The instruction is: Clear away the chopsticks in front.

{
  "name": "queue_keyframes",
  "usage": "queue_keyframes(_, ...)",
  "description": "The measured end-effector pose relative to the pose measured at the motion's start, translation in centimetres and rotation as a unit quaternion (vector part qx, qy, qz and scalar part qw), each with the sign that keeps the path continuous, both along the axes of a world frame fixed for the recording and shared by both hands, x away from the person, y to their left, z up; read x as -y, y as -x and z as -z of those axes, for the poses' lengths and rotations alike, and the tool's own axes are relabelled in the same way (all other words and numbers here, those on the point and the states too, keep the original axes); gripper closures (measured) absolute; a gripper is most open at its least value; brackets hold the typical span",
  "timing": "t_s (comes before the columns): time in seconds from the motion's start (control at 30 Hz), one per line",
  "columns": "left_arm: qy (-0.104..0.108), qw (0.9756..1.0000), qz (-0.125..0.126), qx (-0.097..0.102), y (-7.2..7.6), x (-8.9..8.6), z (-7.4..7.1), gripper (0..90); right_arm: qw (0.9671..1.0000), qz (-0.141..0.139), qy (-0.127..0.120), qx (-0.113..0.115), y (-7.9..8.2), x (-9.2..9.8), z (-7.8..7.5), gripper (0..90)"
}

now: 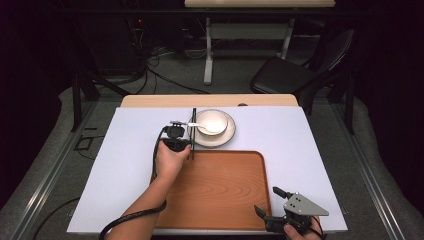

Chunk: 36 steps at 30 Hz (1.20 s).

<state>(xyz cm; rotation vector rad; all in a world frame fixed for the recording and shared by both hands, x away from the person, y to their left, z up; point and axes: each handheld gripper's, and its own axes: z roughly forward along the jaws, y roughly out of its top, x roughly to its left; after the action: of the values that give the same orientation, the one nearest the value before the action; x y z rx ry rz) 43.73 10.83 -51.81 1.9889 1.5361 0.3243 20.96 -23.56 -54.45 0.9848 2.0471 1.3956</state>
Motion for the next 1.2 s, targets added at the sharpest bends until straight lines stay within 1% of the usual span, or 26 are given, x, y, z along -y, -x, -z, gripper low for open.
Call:
queue_keyframes(0.13,-0.005,0.9999,-0.007,-0.007,-0.3,0.0,-0.1,78.4,1.0000,0.000,-0.001,0.000,0.0,0.0,0.0,14.5)
queue_keyframes(0.17,-0.008,0.9999,-0.007,-0.014,-0.4,0.0,-0.2,78.4,1.0000,0.000,-0.001,0.000,0.0,0.0,0.0,14.5)
queue_keyframes(0.23,-0.009,0.9998,-0.009,-0.015,-0.5,0.0,-0.2,78.3,1.0000,0.000,-0.001,0.001,0.0,0.0,0.0,14.5)
queue_keyframes(0.27,-0.010,0.9998,-0.007,-0.019,-0.5,0.0,-0.3,78.4,1.0000,0.000,-0.001,0.000,0.0,0.0,0.0,14.4)
queue_keyframes(0.3,-0.011,0.9995,-0.010,-0.027,-0.7,0.1,-0.4,78.3,1.0000,0.000,0.000,0.000,0.0,0.0,0.0,14.5)
queue_keyframes(0.33,-0.011,0.9995,-0.010,-0.027,-0.7,0.1,-0.4,78.3,1.0000,0.000,0.000,0.000,0.0,0.0,0.0,14.5)
queue_keyframes(0.63,-0.014,0.9981,-0.017,-0.057,-1.3,0.4,-0.3,79.7,1.0000,-0.001,-0.002,0.000,0.1,0.0,-0.1,14.5)
queue_keyframes(0.73,-0.008,0.9972,-0.024,-0.070,-1.4,0.4,-0.4,82.0,1.0000,-0.001,-0.002,0.000,0.1,0.0,-0.1,14.5)
queue_keyframes(0.97,-0.001,0.9955,-0.039,-0.087,-1.9,0.1,-0.6,85.0,1.0000,-0.003,-0.003,0.000,0.1,0.0,-0.1,14.4)
queue_keyframes(1.07,0.007,0.9950,-0.044,-0.089,-1.9,-0.2,-0.6,85.9,1.0000,-0.002,-0.003,0.000,0.1,0.1,-0.1,14.4)
queue_keyframes(1.2,0.009,0.9949,-0.049,-0.088,-1.9,-0.5,-0.7,86.0,1.0000,-0.002,-0.003,0.000,0.1,0.0,-0.1,14.5)
